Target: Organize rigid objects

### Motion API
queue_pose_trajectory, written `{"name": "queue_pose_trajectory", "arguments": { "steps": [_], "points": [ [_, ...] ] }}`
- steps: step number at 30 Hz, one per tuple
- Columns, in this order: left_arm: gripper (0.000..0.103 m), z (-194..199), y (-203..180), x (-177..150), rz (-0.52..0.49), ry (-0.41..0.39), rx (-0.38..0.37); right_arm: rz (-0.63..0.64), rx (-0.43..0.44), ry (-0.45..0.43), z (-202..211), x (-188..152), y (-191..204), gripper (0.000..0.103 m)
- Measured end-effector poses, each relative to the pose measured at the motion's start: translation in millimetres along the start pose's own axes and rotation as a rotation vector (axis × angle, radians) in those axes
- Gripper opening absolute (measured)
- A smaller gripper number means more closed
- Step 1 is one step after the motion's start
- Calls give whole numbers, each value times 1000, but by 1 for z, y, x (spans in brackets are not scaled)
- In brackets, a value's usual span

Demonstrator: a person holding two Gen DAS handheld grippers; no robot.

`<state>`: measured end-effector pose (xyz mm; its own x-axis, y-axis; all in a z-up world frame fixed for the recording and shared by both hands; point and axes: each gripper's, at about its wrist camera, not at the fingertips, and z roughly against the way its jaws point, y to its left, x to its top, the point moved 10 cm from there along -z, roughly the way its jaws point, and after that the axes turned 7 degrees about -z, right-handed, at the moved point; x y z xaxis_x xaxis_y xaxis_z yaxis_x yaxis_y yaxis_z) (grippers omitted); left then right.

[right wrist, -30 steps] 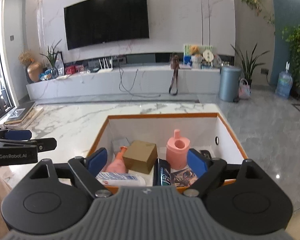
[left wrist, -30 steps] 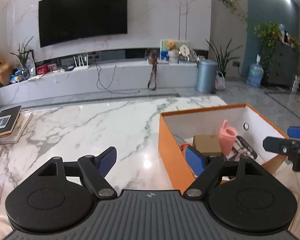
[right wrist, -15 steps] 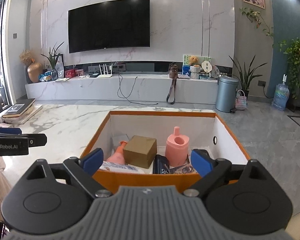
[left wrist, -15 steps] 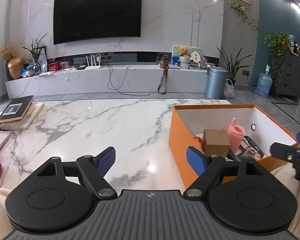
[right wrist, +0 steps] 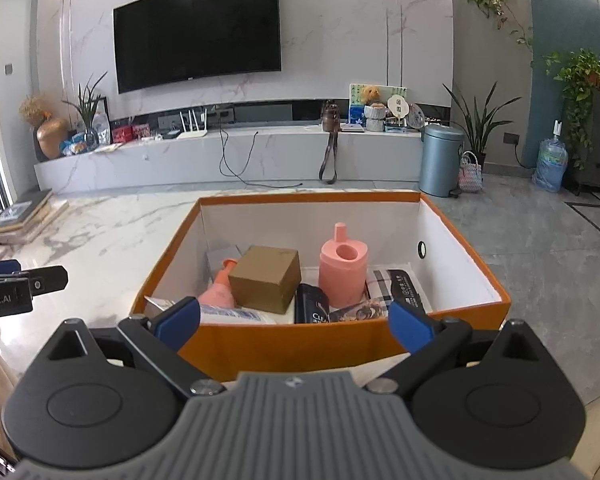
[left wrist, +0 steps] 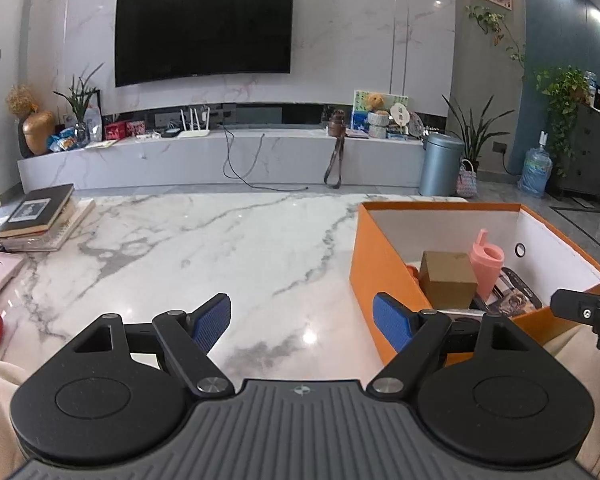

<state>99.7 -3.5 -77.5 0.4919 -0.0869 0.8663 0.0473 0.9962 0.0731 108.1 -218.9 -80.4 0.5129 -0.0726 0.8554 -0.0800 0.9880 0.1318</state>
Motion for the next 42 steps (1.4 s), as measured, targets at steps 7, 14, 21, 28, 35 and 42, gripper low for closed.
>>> {"name": "queue_pose_trajectory", "arguments": {
  "steps": [7,14,21,28,35,42],
  "points": [
    [95,0,0,-2,-2,8,-1,-14,-2,8,-2,-1,0,99],
    [95,0,0,-1,-2,7,-1,-10,-5,2,-2,0,0,99],
    [95,2,1,2,-4,2,3,-11,-6,0,-1,1,-1,99],
    [95,3,1,3,-5,-1,2,-12,-6,0,0,1,-1,99],
    [95,4,0,4,-5,-2,0,-11,-6,-1,0,1,-1,99],
    [95,5,-1,6,-4,-5,-6,-11,-6,-1,0,1,-1,99]
  ]
}}
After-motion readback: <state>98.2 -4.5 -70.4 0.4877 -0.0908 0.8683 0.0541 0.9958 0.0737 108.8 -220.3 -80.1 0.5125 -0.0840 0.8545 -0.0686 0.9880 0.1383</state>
